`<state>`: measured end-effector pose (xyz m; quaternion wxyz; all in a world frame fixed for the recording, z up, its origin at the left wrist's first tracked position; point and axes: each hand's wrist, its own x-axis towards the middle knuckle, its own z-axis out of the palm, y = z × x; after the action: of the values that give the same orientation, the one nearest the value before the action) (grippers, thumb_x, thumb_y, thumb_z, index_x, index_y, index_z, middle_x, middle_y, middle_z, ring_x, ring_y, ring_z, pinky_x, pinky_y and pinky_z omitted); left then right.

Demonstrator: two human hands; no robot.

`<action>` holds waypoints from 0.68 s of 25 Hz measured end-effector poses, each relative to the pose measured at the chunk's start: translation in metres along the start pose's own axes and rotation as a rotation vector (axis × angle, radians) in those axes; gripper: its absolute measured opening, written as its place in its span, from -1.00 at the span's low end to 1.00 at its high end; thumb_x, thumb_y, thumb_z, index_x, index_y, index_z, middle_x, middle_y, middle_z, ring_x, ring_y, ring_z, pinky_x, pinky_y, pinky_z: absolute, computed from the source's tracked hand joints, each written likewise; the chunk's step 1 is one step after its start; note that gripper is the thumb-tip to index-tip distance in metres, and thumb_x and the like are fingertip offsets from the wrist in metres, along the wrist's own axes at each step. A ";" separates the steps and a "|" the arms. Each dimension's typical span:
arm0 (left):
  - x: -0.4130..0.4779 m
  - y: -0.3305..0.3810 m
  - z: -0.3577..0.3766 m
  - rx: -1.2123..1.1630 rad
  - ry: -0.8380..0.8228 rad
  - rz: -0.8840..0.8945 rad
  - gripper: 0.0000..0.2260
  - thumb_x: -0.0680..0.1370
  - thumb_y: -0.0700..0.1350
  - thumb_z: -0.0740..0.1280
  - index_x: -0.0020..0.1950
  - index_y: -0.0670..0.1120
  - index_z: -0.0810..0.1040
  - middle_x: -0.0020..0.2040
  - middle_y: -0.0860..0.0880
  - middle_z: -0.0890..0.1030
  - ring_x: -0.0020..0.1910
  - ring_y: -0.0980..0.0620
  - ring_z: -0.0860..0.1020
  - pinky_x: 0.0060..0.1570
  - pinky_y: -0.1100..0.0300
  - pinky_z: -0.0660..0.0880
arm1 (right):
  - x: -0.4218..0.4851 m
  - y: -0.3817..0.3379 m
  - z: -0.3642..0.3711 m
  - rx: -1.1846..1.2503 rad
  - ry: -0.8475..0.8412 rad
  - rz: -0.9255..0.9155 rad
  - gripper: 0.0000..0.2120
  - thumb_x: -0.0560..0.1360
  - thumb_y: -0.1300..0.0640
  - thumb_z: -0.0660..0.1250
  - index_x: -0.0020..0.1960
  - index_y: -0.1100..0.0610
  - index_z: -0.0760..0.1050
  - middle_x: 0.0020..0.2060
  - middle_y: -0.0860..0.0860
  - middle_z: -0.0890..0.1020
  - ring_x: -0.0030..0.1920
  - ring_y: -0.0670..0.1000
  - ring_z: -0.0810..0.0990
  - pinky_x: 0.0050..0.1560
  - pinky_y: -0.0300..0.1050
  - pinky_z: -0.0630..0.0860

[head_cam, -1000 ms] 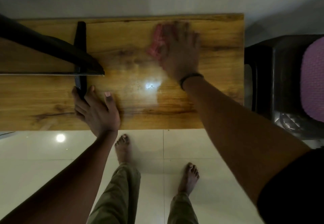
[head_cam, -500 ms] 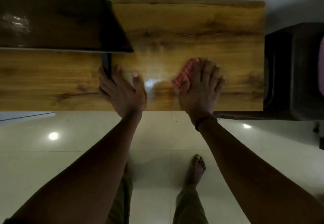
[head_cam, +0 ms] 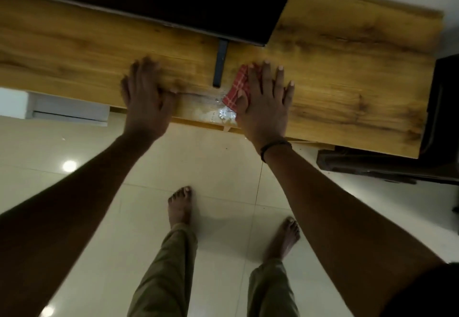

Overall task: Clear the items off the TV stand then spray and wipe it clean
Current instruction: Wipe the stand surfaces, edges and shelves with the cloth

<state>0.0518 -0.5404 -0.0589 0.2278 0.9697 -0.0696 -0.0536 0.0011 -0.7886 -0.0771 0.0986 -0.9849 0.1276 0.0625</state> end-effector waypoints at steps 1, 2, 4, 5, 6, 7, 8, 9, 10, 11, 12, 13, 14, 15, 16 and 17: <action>0.009 -0.022 -0.010 0.071 -0.052 -0.063 -0.33 0.64 0.19 0.06 0.64 -0.18 0.11 0.66 -0.21 0.08 0.65 -0.26 -0.01 0.58 -0.32 -0.09 | -0.010 -0.007 0.002 0.007 0.007 0.037 -0.41 0.69 -0.14 -0.01 0.68 0.02 0.08 0.67 0.09 0.06 0.66 0.25 -0.04 0.59 0.27 -0.22; 0.018 -0.043 -0.018 0.093 -0.108 -0.118 -0.24 0.62 0.29 0.04 0.67 -0.15 0.02 0.68 -0.19 -0.01 0.66 -0.25 -0.08 0.57 -0.31 -0.16 | -0.020 -0.018 0.004 0.012 0.014 0.061 -0.41 0.70 -0.13 -0.01 0.68 0.03 0.08 0.67 0.10 0.07 0.66 0.25 -0.04 0.59 0.26 -0.23; 0.029 -0.070 -0.025 0.113 -0.197 -0.154 -0.14 0.56 0.43 -0.01 0.67 -0.09 -0.10 0.69 -0.14 -0.12 0.66 -0.22 -0.17 0.56 -0.29 -0.23 | -0.036 -0.045 0.011 0.026 0.009 0.089 -0.41 0.70 -0.12 -0.01 0.68 0.05 0.06 0.67 0.11 0.06 0.66 0.25 -0.04 0.59 0.27 -0.23; 0.032 -0.076 -0.025 0.124 -0.234 -0.163 -0.12 0.54 0.46 -0.03 0.68 -0.06 -0.13 0.69 -0.11 -0.16 0.66 -0.20 -0.20 0.56 -0.27 -0.25 | -0.043 -0.062 0.015 0.035 0.009 0.109 -0.40 0.70 -0.11 -0.01 0.68 0.07 0.05 0.67 0.12 0.06 0.66 0.25 -0.04 0.58 0.27 -0.23; 0.035 -0.079 -0.025 0.119 -0.269 -0.173 -0.11 0.52 0.47 -0.04 0.68 -0.04 -0.15 0.69 -0.09 -0.19 0.65 -0.17 -0.23 0.55 -0.25 -0.28 | -0.048 -0.078 0.018 0.046 0.018 0.149 -0.40 0.70 -0.11 -0.01 0.69 0.08 0.03 0.67 0.13 0.06 0.66 0.26 -0.04 0.58 0.28 -0.23; 0.038 -0.079 -0.026 0.100 -0.306 -0.188 -0.10 0.51 0.48 -0.06 0.68 -0.02 -0.17 0.69 -0.06 -0.22 0.65 -0.15 -0.25 0.55 -0.23 -0.30 | -0.051 -0.092 0.020 0.063 0.028 0.199 -0.40 0.70 -0.10 -0.02 0.69 0.09 0.03 0.67 0.13 0.06 0.66 0.26 -0.04 0.58 0.28 -0.23; 0.040 -0.079 -0.028 0.086 -0.335 -0.200 -0.09 0.49 0.49 -0.07 0.68 -0.01 -0.19 0.68 -0.04 -0.26 0.64 -0.13 -0.28 0.55 -0.22 -0.32 | -0.051 -0.103 0.021 0.076 0.034 0.246 -0.39 0.71 -0.10 -0.02 0.69 0.11 0.02 0.67 0.14 0.05 0.66 0.26 -0.04 0.58 0.27 -0.24; 0.042 -0.078 -0.029 0.085 -0.365 -0.203 -0.08 0.47 0.49 -0.07 0.68 0.00 -0.22 0.67 -0.02 -0.29 0.64 -0.11 -0.31 0.54 -0.20 -0.34 | -0.050 -0.109 0.021 0.081 0.033 0.282 -0.39 0.71 -0.11 -0.02 0.69 0.12 0.01 0.67 0.14 0.04 0.66 0.25 -0.05 0.58 0.27 -0.25; 0.043 -0.077 -0.032 0.085 -0.395 -0.207 -0.07 0.46 0.50 -0.07 0.67 0.02 -0.24 0.67 0.00 -0.32 0.63 -0.10 -0.33 0.53 -0.19 -0.35 | -0.050 -0.112 0.020 0.073 0.026 0.298 -0.38 0.71 -0.11 -0.03 0.69 0.12 0.00 0.67 0.14 0.04 0.66 0.25 -0.06 0.58 0.26 -0.26; 0.046 -0.078 -0.035 0.069 -0.434 -0.215 -0.06 0.44 0.50 -0.08 0.67 0.03 -0.25 0.66 0.01 -0.34 0.63 -0.09 -0.35 0.53 -0.18 -0.36 | -0.050 -0.113 0.020 0.061 0.017 0.300 -0.38 0.71 -0.12 -0.03 0.69 0.12 -0.01 0.67 0.14 0.03 0.66 0.24 -0.06 0.58 0.25 -0.26; 0.049 -0.079 -0.037 0.061 -0.464 -0.231 -0.05 0.42 0.51 -0.08 0.67 0.04 -0.26 0.66 0.01 -0.35 0.62 -0.09 -0.36 0.53 -0.18 -0.36 | -0.050 -0.113 0.020 0.050 0.009 0.294 -0.38 0.71 -0.12 -0.04 0.69 0.12 -0.03 0.68 0.13 0.02 0.67 0.24 -0.06 0.58 0.24 -0.27; 0.048 -0.079 -0.038 0.061 -0.488 -0.243 -0.04 0.41 0.52 -0.08 0.67 0.05 -0.26 0.65 0.02 -0.36 0.62 -0.08 -0.37 0.53 -0.18 -0.36 | -0.051 -0.113 0.019 0.041 0.005 0.285 -0.38 0.72 -0.12 -0.05 0.69 0.12 -0.03 0.68 0.13 0.01 0.67 0.23 -0.06 0.57 0.24 -0.28; 0.049 -0.082 -0.040 0.063 -0.506 -0.243 -0.02 0.40 0.53 -0.08 0.67 0.05 -0.26 0.65 0.02 -0.37 0.62 -0.09 -0.38 0.54 -0.19 -0.36 | -0.053 -0.113 0.019 0.039 0.005 0.275 -0.38 0.72 -0.12 -0.05 0.69 0.12 -0.03 0.68 0.12 0.02 0.67 0.23 -0.06 0.57 0.23 -0.27; 0.047 -0.075 -0.041 0.042 -0.518 -0.244 -0.01 0.39 0.54 -0.09 0.67 0.04 -0.26 0.65 0.02 -0.37 0.62 -0.09 -0.38 0.55 -0.21 -0.36 | -0.053 -0.111 0.019 0.040 0.006 0.263 -0.39 0.72 -0.12 -0.05 0.69 0.12 -0.03 0.68 0.13 0.03 0.67 0.23 -0.05 0.58 0.24 -0.25; 0.046 -0.068 -0.044 0.013 -0.486 -0.216 0.00 0.40 0.56 -0.12 0.67 0.01 -0.24 0.65 0.03 -0.37 0.62 -0.07 -0.38 0.56 -0.22 -0.35 | -0.055 -0.109 0.020 0.040 0.011 0.252 -0.39 0.72 -0.12 -0.05 0.69 0.13 -0.02 0.67 0.13 0.04 0.66 0.24 -0.03 0.58 0.25 -0.22; 0.043 -0.060 -0.044 -0.018 -0.378 -0.112 -0.02 0.44 0.54 -0.16 0.67 -0.07 -0.17 0.65 0.05 -0.36 0.62 -0.02 -0.37 0.57 -0.18 -0.35 | -0.056 -0.106 0.020 0.036 0.016 0.241 -0.39 0.72 -0.12 -0.05 0.69 0.13 -0.01 0.67 0.13 0.06 0.66 0.24 -0.02 0.59 0.26 -0.18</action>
<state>0.1064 -0.4749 -0.0498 0.2161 0.9427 -0.0566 -0.2478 -0.0268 -0.6701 -0.0692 0.1071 -0.9609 0.2471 0.0636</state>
